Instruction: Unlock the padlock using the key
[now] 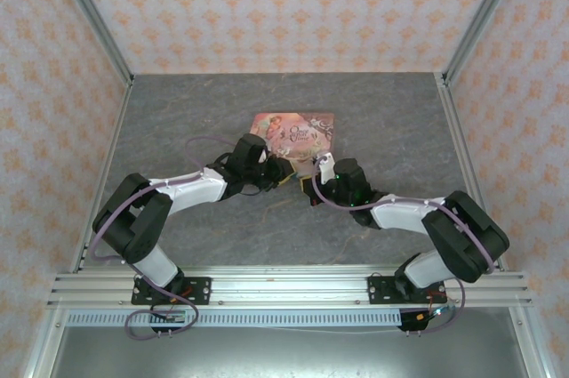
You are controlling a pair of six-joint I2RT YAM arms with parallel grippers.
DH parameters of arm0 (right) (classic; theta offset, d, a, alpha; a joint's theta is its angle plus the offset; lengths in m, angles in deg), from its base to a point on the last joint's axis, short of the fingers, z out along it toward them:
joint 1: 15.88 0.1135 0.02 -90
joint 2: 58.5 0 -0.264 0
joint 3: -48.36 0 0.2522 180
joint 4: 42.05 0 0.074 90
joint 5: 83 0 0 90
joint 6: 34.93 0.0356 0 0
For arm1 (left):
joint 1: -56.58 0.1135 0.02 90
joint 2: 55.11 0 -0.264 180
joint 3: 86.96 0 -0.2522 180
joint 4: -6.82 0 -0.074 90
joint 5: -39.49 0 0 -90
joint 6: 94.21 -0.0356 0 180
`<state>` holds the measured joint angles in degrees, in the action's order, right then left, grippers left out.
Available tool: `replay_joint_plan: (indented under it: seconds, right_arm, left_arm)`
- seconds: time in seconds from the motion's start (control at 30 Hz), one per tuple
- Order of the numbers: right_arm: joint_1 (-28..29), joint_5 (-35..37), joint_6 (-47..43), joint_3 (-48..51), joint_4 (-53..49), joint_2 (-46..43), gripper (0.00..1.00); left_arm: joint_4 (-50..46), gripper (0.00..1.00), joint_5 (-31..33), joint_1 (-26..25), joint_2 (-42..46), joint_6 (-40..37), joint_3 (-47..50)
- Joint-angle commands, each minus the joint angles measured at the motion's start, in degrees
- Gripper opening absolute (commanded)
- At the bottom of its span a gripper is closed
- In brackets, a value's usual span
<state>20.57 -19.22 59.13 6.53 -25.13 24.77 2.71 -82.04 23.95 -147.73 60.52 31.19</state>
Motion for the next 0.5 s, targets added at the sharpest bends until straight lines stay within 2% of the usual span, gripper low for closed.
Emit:
replay_joint_plan:
  seconds: [0.0, 0.47]
  right_arm:
    - [-0.1, -2.6, 0.7, -2.4, 4.3, 1.5, 0.0]
    - [-3.2, -7.5, -3.7, -2.8, 2.5, 0.7, 0.0]
  left_arm:
    - [3.4, 0.22, -4.5, -0.7, 0.7, 2.3, -2.1]
    - [-0.8, 0.22, -7.4, -0.1, 1.8, -0.9, -3.2]
